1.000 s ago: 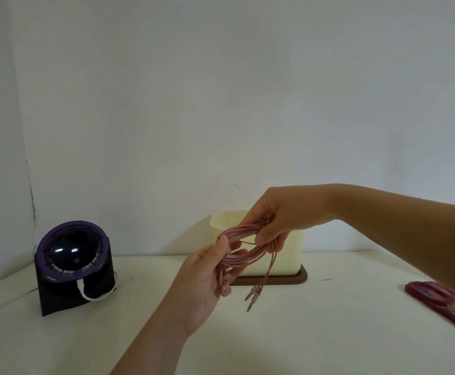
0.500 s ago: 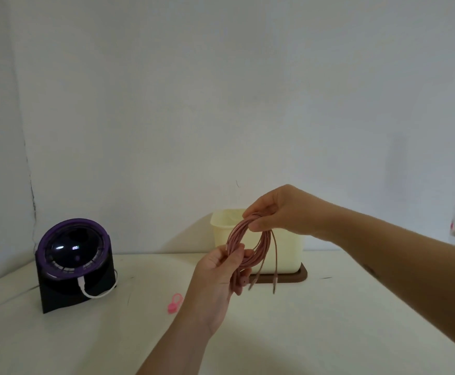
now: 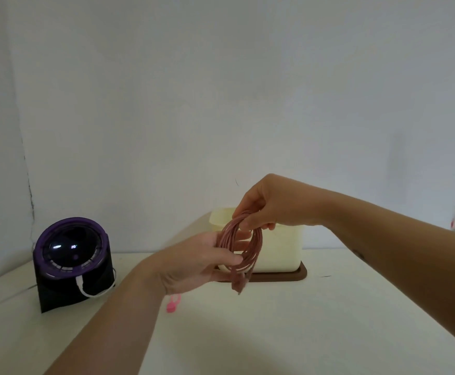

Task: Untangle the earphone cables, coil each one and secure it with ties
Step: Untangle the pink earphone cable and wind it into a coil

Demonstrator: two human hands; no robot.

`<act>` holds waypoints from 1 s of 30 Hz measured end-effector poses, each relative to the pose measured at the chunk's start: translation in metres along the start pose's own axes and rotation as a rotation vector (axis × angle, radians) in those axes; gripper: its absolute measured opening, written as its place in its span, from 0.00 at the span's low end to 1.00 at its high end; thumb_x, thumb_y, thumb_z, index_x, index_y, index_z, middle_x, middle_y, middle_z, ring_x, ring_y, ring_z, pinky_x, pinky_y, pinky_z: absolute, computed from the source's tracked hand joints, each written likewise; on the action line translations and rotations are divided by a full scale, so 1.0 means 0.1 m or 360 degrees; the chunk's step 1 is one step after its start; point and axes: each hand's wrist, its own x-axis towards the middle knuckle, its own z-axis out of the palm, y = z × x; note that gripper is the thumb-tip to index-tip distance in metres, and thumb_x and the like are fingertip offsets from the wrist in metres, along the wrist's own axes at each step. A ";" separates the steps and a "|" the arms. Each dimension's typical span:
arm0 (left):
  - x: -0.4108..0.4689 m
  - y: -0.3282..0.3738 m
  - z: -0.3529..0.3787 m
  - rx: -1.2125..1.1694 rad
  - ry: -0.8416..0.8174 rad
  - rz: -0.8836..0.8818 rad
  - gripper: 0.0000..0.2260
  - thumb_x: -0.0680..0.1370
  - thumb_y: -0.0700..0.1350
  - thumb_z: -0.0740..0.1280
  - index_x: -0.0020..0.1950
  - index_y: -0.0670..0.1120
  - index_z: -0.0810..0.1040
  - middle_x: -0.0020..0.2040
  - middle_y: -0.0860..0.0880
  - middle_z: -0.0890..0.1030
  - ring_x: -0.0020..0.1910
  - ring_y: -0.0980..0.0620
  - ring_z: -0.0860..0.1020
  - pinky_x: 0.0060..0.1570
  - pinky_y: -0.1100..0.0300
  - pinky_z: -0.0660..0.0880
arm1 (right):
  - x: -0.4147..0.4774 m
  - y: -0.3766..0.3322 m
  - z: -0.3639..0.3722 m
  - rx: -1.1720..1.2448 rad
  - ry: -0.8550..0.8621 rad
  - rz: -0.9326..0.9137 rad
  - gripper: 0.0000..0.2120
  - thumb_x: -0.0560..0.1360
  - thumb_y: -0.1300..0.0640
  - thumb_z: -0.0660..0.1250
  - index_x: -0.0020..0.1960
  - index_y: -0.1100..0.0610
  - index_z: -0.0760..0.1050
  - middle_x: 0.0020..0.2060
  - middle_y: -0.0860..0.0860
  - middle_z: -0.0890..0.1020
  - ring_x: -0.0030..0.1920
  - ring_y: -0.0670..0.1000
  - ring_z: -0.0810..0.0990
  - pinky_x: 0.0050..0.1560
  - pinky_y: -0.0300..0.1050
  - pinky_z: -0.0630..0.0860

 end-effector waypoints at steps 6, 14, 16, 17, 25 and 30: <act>0.08 0.16 -0.07 0.0084 -0.0167 -0.0217 0.20 0.71 0.39 0.66 0.63 0.43 0.72 0.58 0.46 0.80 0.60 0.44 0.76 0.59 0.47 0.73 | 0.01 -0.15 0.02 -0.0092 -0.0149 -0.0079 0.05 0.70 0.60 0.73 0.46 0.54 0.83 0.35 0.49 0.84 0.29 0.41 0.74 0.32 0.32 0.72; 0.10 0.01 0.06 -0.0347 -0.0231 -0.0242 0.19 0.72 0.50 0.68 0.58 0.40 0.77 0.37 0.50 0.77 0.38 0.53 0.79 0.53 0.51 0.78 | 0.02 -0.15 -0.03 -0.0417 -0.0299 -0.0092 0.06 0.71 0.58 0.72 0.47 0.53 0.83 0.40 0.51 0.85 0.32 0.42 0.75 0.34 0.32 0.74; 0.08 0.01 0.11 -0.0355 -0.0170 -0.0236 0.20 0.74 0.53 0.65 0.58 0.39 0.76 0.35 0.51 0.74 0.33 0.57 0.74 0.46 0.55 0.79 | 0.02 -0.13 -0.05 -0.0460 -0.0341 -0.0078 0.05 0.71 0.57 0.72 0.47 0.53 0.83 0.39 0.51 0.85 0.32 0.42 0.76 0.34 0.32 0.75; 0.07 0.02 0.13 -0.0332 -0.0141 -0.0239 0.20 0.75 0.53 0.62 0.58 0.39 0.75 0.34 0.52 0.73 0.31 0.58 0.72 0.44 0.57 0.79 | 0.01 -0.11 -0.06 -0.0472 -0.0364 -0.0073 0.05 0.71 0.57 0.72 0.47 0.52 0.83 0.39 0.50 0.85 0.32 0.42 0.76 0.34 0.32 0.75; 0.00 -0.04 0.13 -0.0366 -0.0068 -0.0221 0.23 0.77 0.54 0.57 0.60 0.38 0.75 0.34 0.51 0.70 0.33 0.56 0.72 0.48 0.54 0.79 | 0.01 -0.05 -0.08 -0.0461 -0.0383 -0.0100 0.06 0.72 0.59 0.71 0.48 0.53 0.83 0.37 0.48 0.84 0.33 0.44 0.78 0.34 0.32 0.74; -0.08 -0.15 0.09 -0.0403 -0.0110 -0.0163 0.21 0.79 0.51 0.58 0.65 0.39 0.73 0.38 0.51 0.73 0.38 0.54 0.74 0.59 0.47 0.73 | -0.04 0.02 -0.08 -0.0308 -0.0457 -0.0102 0.07 0.72 0.61 0.71 0.47 0.51 0.83 0.38 0.48 0.85 0.37 0.48 0.80 0.35 0.33 0.74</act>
